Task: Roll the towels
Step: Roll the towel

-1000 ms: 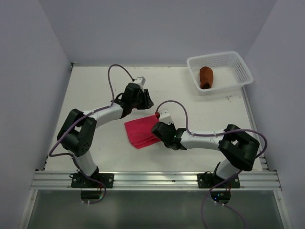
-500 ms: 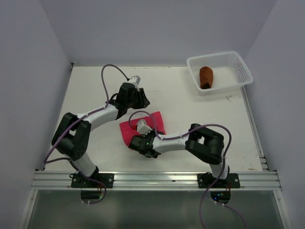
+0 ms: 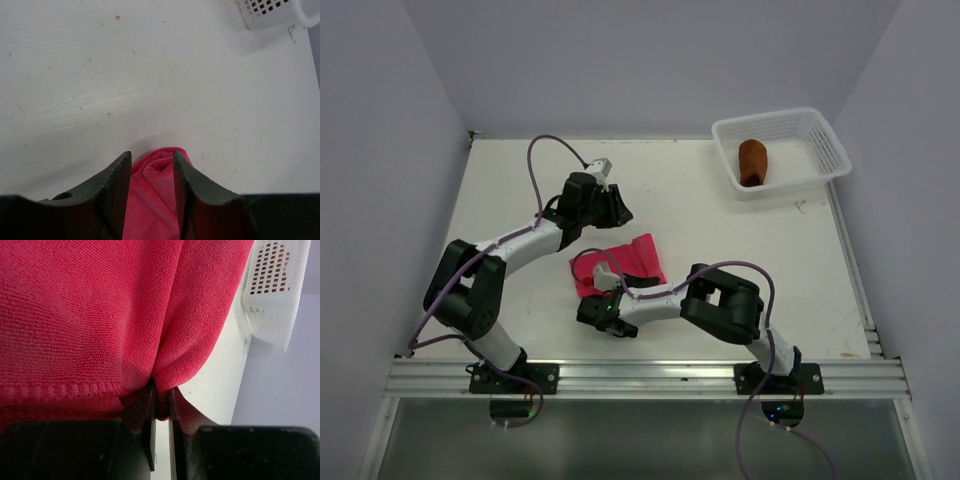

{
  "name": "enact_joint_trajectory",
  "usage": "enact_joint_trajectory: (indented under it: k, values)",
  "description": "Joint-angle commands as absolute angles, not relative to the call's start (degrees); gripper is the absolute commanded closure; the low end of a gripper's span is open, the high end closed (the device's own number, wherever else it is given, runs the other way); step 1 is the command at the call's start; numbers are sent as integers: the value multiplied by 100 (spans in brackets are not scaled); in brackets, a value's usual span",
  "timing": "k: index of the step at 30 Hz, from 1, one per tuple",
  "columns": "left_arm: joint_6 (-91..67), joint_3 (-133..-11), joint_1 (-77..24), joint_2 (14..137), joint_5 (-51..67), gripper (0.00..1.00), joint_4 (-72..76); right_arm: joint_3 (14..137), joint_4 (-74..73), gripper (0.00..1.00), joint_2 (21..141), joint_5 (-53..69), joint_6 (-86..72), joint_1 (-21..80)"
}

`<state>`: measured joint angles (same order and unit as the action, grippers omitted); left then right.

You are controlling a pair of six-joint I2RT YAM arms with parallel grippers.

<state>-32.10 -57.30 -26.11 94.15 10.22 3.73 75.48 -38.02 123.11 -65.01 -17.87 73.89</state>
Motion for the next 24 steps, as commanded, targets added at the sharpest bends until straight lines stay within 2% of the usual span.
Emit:
enact_joint_trajectory:
  k: [1, 14, 19, 24]
  values:
    - [-2989, -5739, -2549, 9123, 1537, 57, 703, 7752, -3691, 100, 12550, -6003, -1679, 7444]
    - [-2373, -5906, -2575, 10044, 4049, 58, 1125, 7954, -3832, 100, 12823, -5792, -1749, 7444]
    - [-2373, -5915, -2663, 10344, 4289, 59, 1178, 7928, -3832, 100, 12823, -5739, -1819, 7436]
    - [-2303, -5836, -2698, 10503, 3982, 59, 1055, 7884, -3762, 100, 12771, -5616, -1863, 7374]
